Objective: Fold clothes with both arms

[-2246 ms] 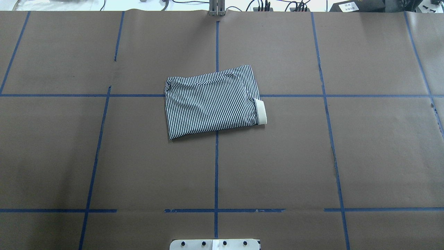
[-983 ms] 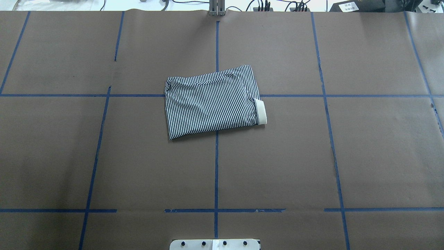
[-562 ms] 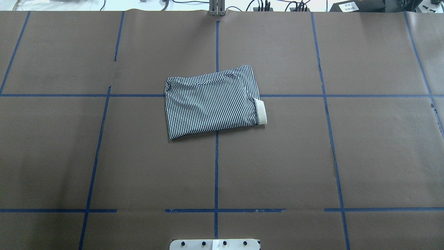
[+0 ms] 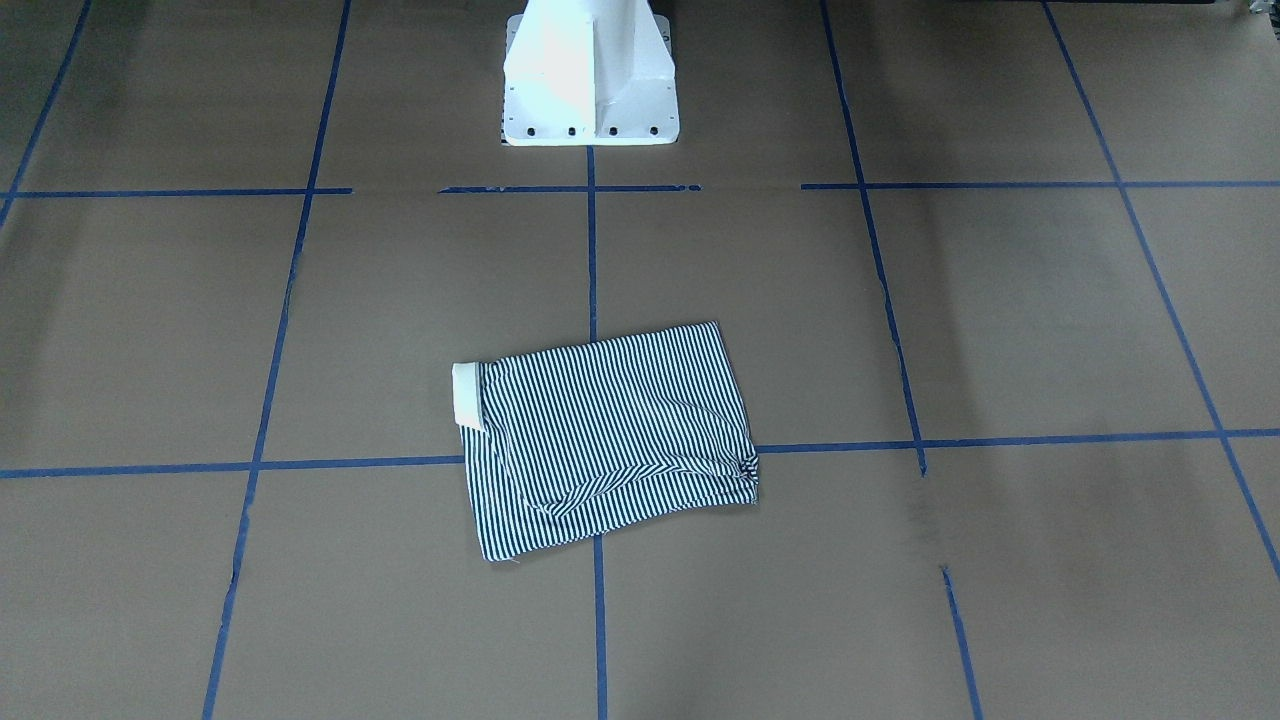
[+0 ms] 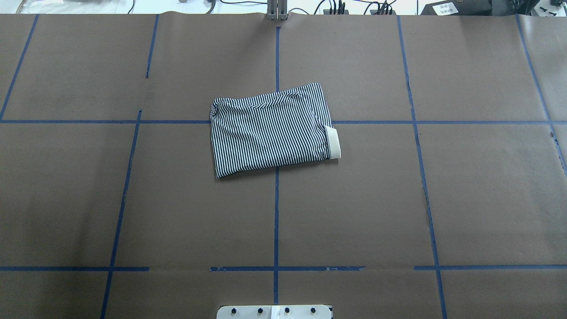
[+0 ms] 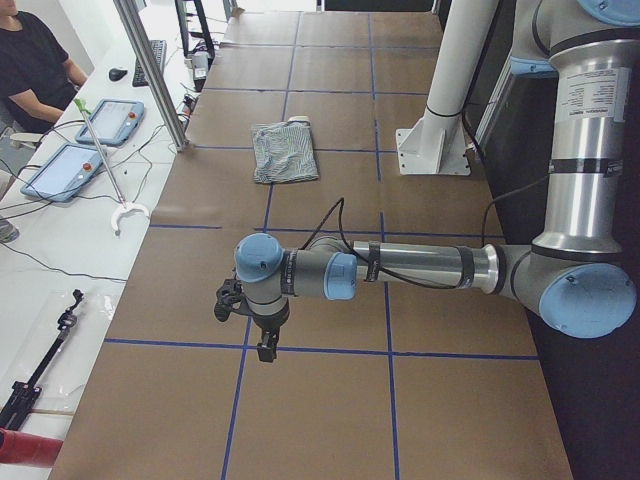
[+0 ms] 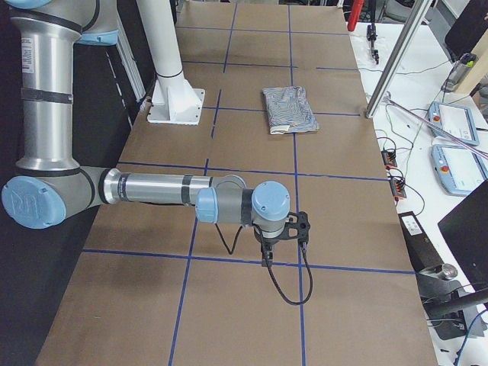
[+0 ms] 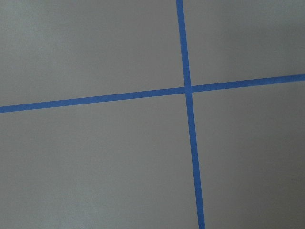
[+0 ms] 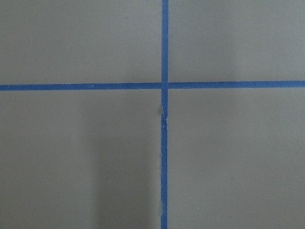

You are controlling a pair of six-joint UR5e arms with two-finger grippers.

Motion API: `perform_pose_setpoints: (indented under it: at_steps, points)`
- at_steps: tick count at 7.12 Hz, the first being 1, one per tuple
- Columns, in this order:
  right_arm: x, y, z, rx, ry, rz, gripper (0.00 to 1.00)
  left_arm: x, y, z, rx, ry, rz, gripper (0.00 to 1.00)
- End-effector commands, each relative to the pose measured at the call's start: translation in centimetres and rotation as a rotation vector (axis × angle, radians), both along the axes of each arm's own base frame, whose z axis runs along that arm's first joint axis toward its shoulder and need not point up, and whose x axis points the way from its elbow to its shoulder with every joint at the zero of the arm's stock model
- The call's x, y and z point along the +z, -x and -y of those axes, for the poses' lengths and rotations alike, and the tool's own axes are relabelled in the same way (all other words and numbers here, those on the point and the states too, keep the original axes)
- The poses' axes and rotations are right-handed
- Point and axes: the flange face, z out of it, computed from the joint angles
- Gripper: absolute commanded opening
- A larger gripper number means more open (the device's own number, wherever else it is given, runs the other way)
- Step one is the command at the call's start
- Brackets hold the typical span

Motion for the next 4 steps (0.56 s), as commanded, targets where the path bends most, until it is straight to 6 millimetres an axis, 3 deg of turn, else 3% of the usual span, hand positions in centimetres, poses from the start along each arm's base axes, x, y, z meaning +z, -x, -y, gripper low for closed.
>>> perform_pose_setpoints:
  at_steps: [1, 4]
  points:
    - [-0.21, -0.01, 0.25, 0.0, -0.002, 0.0, 1.0, -0.26, -0.07, 0.28, 0.001, -0.005, 0.001, 1.0]
    - [-0.13, -0.01, 0.24, 0.0, 0.0, 0.0, 1.0, -0.48, -0.07, 0.56, 0.002, -0.011, 0.0, 1.0]
